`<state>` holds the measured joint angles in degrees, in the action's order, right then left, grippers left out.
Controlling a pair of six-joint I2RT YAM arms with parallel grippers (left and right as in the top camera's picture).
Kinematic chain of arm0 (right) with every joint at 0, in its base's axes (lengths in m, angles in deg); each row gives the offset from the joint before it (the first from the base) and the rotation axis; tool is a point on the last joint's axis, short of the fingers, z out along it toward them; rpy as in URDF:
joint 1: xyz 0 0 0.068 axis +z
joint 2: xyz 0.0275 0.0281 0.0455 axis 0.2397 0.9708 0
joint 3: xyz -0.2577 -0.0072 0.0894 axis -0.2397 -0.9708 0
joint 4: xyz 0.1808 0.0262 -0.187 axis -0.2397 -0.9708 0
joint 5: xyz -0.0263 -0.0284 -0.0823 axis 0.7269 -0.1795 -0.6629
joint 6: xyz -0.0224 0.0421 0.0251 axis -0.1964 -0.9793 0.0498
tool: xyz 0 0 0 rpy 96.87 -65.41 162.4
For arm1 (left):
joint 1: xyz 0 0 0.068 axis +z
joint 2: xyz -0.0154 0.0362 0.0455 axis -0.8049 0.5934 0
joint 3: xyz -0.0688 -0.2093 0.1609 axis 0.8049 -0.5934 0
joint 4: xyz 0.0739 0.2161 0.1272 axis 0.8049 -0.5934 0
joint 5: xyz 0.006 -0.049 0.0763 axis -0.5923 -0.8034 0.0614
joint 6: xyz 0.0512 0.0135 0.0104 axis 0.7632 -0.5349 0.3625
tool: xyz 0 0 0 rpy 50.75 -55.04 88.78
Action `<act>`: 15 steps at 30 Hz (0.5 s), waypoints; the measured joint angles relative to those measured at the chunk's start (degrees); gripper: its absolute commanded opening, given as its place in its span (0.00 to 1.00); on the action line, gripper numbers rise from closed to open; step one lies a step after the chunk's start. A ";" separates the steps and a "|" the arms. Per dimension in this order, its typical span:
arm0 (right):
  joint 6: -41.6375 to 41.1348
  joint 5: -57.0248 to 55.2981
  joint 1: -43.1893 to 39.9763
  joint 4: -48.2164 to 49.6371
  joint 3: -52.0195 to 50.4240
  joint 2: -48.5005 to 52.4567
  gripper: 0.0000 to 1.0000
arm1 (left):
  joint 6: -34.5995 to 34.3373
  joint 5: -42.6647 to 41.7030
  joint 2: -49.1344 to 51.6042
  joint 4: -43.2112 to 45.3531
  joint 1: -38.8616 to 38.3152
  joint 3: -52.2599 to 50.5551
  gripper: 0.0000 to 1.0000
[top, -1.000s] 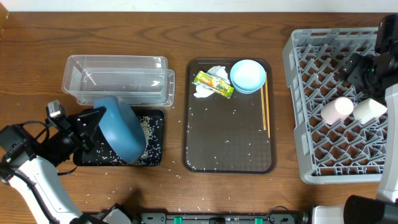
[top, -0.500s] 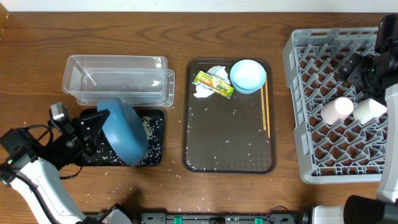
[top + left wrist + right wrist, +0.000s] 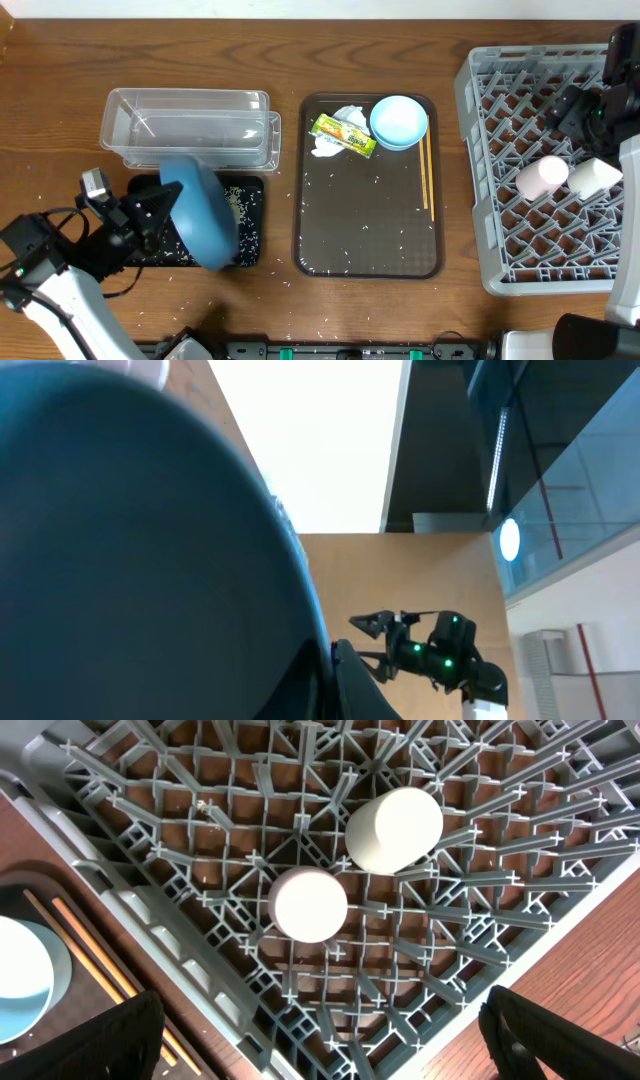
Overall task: Sort waste into correct bins and load items into the dishwasher rack
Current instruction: 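Tilt the blue bowl with the left gripper to dump rice onto black tray, then carry the empty blue bowl back and set it on the brown tray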
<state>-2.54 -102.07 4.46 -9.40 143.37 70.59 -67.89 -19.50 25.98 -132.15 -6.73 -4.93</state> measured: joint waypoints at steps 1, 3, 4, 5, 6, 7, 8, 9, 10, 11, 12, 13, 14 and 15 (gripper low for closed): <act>0.00 -0.02 0.00 0.07 0.00 0.00 0.99 | 0.02 0.00 -0.92 2.16 -0.15 -0.07 0.06; 0.00 0.00 0.00 0.02 0.00 0.00 0.99 | -0.20 0.04 -2.32 3.67 -0.15 -0.04 0.06; 0.00 -0.02 0.00 0.00 0.00 0.00 0.99 | -0.59 0.04 -2.91 3.23 -0.09 -0.04 0.06; 0.00 -0.02 0.00 0.02 0.00 0.00 0.99 | -1.22 0.00 -3.65 2.86 -0.15 -0.04 0.06; 0.00 0.00 0.00 0.00 0.00 0.00 0.99 | -1.66 0.00 -4.55 3.19 -0.46 -0.04 0.06; 0.00 -0.02 0.00 0.00 0.00 0.00 0.99 | -1.99 -0.09 -5.53 4.20 -0.85 -0.04 0.06; 0.00 -0.02 0.00 0.00 0.00 0.00 0.99 | -2.12 0.00 -6.71 5.40 -1.42 -0.04 0.06; 0.00 0.00 0.00 0.02 0.00 0.00 0.99 | -2.34 0.07 -8.17 6.36 -2.10 0.00 0.06; 0.00 -0.02 0.00 0.00 0.00 0.00 0.99 | -2.69 -0.02 -9.31 6.91 -2.71 0.11 0.06; 0.00 -0.02 0.00 0.00 0.00 0.00 0.99 | -3.54 -0.02 -10.93 7.98 -4.04 0.28 0.06; 0.00 -0.02 0.00 0.00 0.00 0.00 0.99 | -4.37 0.02 -12.13 9.40 -5.29 0.52 0.06; 0.00 0.00 0.00 0.00 0.00 0.00 0.99 | -5.99 0.57 -13.62 11.85 -6.69 1.05 0.06; 0.00 0.00 0.00 0.02 0.00 0.00 0.99 | -6.64 0.94 -14.03 12.74 -7.89 1.38 0.06; 0.00 -0.02 0.00 0.02 0.00 0.00 0.99 | -9.68 2.45 -15.08 16.15 -10.16 2.08 0.06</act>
<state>-2.54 -102.09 4.46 -9.37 143.37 70.59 -77.57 -17.05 10.90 -116.00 -16.89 -2.85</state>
